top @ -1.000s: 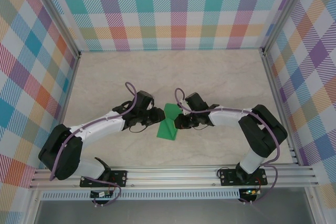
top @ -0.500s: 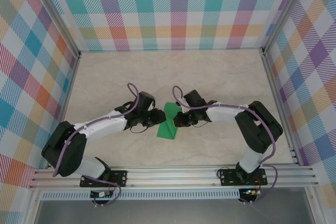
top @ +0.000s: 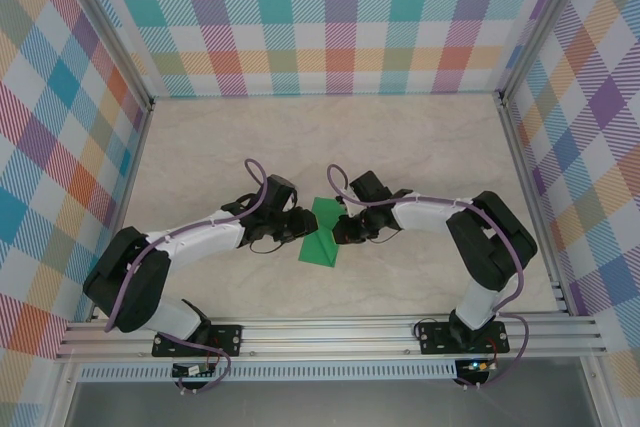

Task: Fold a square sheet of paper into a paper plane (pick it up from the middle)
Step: Fold the triangle a second time at the center of the table.

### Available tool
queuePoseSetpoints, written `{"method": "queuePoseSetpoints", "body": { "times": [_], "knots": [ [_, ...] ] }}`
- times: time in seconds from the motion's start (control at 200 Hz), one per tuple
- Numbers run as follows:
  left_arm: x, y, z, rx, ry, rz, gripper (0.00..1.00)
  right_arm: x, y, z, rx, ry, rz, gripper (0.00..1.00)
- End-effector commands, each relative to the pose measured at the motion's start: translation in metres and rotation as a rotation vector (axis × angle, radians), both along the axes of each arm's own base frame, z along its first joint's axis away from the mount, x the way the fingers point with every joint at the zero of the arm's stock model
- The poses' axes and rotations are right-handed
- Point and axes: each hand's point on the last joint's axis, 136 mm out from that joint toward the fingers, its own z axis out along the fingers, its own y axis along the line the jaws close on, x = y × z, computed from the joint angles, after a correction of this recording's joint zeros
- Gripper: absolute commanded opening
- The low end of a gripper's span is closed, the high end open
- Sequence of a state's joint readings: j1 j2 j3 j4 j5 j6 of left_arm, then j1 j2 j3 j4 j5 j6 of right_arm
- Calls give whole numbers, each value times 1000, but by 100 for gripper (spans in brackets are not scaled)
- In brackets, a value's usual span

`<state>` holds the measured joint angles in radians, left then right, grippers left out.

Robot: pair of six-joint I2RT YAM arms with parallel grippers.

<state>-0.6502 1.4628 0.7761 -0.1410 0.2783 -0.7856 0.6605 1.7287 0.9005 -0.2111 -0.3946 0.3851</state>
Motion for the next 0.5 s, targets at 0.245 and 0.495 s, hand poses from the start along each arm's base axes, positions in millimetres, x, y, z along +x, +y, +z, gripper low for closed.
{"method": "queuePoseSetpoints", "body": {
  "times": [0.245,0.495],
  "knots": [
    [0,-11,-9,-29,22,-12,28,9,2,-4,-23,5,23,10],
    [5,-19,-8,-54,12,-17,27,6,0,-1,-24,7,25,11]
  ]
}}
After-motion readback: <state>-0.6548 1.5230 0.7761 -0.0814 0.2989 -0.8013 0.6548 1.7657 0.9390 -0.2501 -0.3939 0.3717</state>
